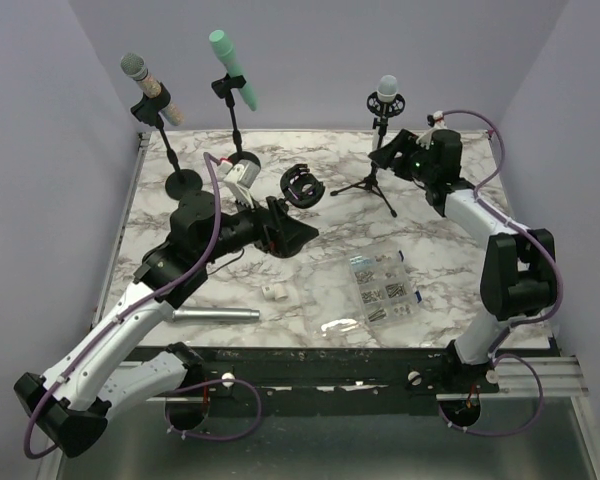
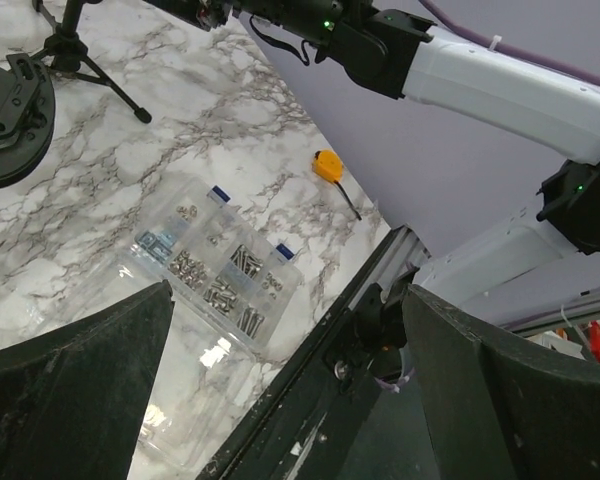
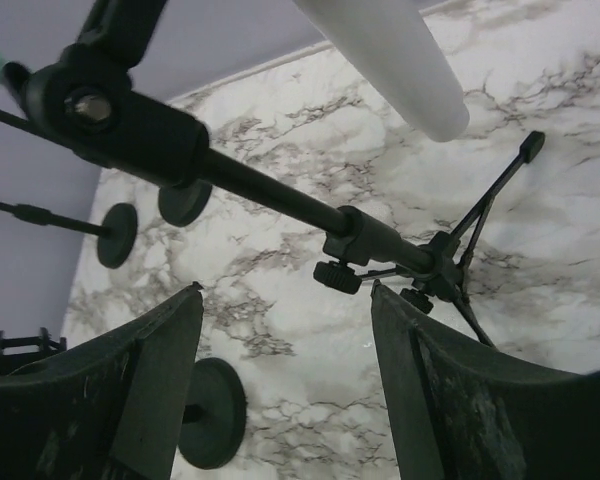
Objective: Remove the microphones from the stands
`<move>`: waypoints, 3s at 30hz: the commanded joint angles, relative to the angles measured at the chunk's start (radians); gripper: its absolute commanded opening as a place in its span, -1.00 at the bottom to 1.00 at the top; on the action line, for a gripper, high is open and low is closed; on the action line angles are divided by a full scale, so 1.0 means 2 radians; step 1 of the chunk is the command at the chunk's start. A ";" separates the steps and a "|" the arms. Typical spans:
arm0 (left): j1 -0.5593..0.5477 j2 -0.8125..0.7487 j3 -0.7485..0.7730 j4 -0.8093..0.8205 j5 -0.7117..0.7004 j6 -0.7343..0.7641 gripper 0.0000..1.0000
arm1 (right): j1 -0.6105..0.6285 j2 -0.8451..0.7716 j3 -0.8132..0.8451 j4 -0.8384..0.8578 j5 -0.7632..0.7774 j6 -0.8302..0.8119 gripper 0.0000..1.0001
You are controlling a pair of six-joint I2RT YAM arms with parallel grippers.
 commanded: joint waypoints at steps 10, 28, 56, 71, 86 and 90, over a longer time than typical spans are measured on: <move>-0.020 -0.033 -0.015 -0.005 -0.001 0.012 0.88 | -0.060 0.099 -0.027 0.148 -0.218 0.234 0.33; -0.020 -0.052 -0.026 -0.007 0.012 0.019 0.97 | -0.057 -0.024 0.120 -0.140 0.006 -0.080 0.75; -0.019 -0.074 -0.037 -0.028 -0.014 0.033 0.97 | 0.031 0.190 0.441 -0.181 0.137 -0.243 0.27; -0.019 -0.082 -0.044 -0.026 -0.019 0.024 0.97 | 0.036 0.178 0.549 -0.205 0.172 -0.257 -0.46; -0.019 -0.102 -0.030 -0.068 -0.045 0.021 0.95 | 0.036 0.022 0.521 -0.134 0.108 -0.156 -0.87; -0.019 -0.093 0.012 -0.099 -0.049 0.039 0.96 | 0.036 -0.044 0.457 -0.186 0.053 -0.082 -0.99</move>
